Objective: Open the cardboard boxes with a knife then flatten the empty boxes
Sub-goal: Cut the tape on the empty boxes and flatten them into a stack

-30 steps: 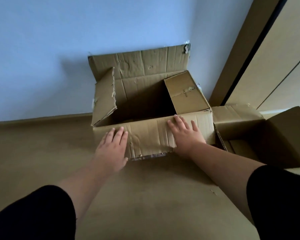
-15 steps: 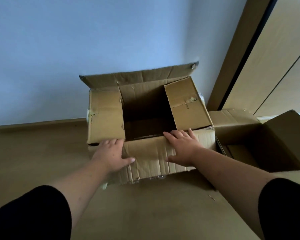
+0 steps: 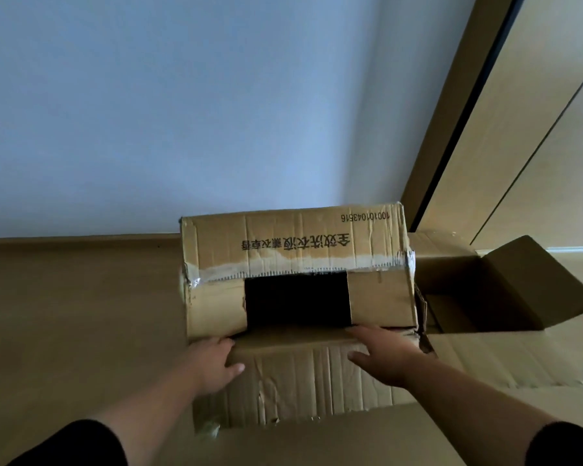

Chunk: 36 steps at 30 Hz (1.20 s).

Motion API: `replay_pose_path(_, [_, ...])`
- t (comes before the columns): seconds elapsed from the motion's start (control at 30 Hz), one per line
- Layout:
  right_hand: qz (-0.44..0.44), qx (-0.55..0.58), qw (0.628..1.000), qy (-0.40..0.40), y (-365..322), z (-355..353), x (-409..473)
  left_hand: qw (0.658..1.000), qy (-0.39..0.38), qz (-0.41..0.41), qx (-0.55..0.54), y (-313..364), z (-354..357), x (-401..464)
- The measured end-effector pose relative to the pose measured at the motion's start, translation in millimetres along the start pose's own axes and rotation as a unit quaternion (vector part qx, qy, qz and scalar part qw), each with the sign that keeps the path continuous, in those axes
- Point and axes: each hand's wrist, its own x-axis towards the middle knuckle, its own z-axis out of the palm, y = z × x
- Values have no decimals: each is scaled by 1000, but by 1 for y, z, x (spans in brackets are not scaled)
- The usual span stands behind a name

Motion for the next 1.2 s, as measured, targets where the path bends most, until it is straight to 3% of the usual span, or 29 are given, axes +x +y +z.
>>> replay_pose_path(0.1, [2,73,995,62,-6,3,-17,998,-25,7,-50,3,12,-16])
replay_pose_path(0.2, [-77,44,979,183,-20,-8,-16,995,47,65,-60,18,-9,-27])
replay_pose_path(0.33, [-160,-15,944,288,-42,-29,-4,971,138,194,22,43,-54,-39])
replay_pose_path(0.47, [-54,-4,964,260,-44,-37,1,950,215,224,-35,39,-69,-45])
replay_pose_path(0.6, [92,19,961,261,-20,-20,-13,941,290,152,-82,13,-59,-48])
replay_pose_path(0.67, [169,16,947,273,-9,-16,-20,942,316,73,-90,-4,-48,-47])
replay_pose_path(0.77, [264,73,926,259,4,-19,-26,961,246,-69,-107,-23,-36,-42])
replay_pose_path(0.87, [349,206,896,182,10,-20,-24,926,168,-170,-293,-31,-29,-39])
replay_pose_path(0.97, [345,241,899,119,7,2,-24,940,28,-151,-304,-30,-1,-40])
replay_pose_path(1.0, [332,223,909,117,7,12,-22,944,14,-147,-294,-30,10,-40])
replay_pose_path(1.07, [314,151,929,125,8,28,-13,935,26,-159,-316,-34,30,-37])
replay_pose_path(1.2, [317,97,929,165,14,39,2,907,33,-184,-377,-42,35,-22])
